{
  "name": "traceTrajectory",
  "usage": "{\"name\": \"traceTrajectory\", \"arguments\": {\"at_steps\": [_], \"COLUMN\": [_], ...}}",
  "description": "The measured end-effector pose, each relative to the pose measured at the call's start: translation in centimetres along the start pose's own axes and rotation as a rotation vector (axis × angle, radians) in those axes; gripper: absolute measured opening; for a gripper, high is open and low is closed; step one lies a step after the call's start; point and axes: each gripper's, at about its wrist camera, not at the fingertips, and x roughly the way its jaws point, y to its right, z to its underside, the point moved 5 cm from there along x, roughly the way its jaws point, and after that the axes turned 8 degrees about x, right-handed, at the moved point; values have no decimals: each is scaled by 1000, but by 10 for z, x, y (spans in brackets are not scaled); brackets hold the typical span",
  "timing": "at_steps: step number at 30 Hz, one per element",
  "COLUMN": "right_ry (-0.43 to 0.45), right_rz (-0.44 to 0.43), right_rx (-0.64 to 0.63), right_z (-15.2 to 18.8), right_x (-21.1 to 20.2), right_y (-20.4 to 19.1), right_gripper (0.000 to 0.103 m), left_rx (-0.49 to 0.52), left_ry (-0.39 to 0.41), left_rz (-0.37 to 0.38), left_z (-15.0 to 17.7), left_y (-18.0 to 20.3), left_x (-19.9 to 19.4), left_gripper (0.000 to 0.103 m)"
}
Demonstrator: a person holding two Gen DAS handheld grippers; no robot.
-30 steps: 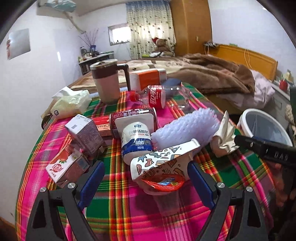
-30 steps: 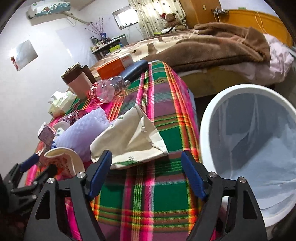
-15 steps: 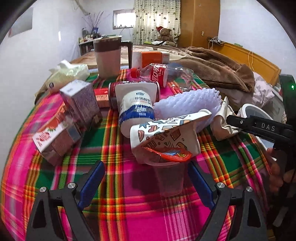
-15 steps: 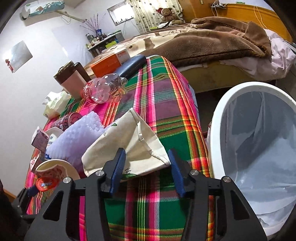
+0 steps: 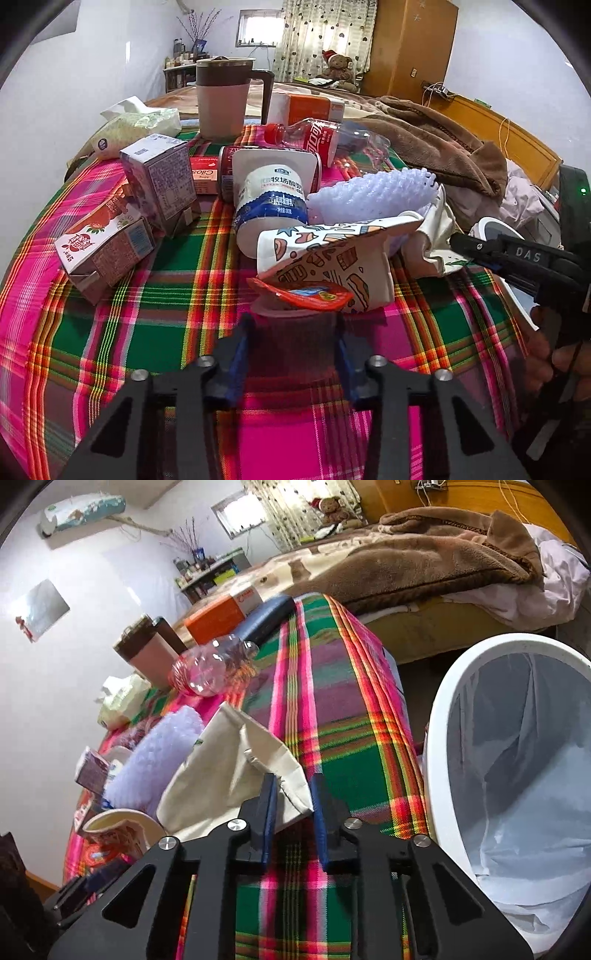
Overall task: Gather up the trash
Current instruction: 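Grasp the clear red-lidded cup with the left gripper while the right gripper grasps the beige paper bag, then carry the cup and bag over the white wastebasket and open both grippers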
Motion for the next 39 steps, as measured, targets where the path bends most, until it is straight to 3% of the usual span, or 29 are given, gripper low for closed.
{"name": "traceTrajectory", "arguments": {"at_steps": [4,18,33,39], "right_ry": [35,139,217,276], "right_rz": [-25,-52,-80,-50], "right_rx": [-11,-76,-128,-130], "right_z": [-2,-6,-9,-18], "right_x": [-8,-39,-75,-98], "right_y": [-5,-12,-15,-4], "right_gripper": [14,8,7,7], "left_rx": [-19,-30,16,55], "left_ry": [11,89,174,197], "left_rz": [-3,-13,-17,7], "left_z": [2,-4,-10,-23], "left_y": [-4,0,28,48], "left_x": [-2,-29,-68,-73], "left_gripper": [28,28,28,28]}}
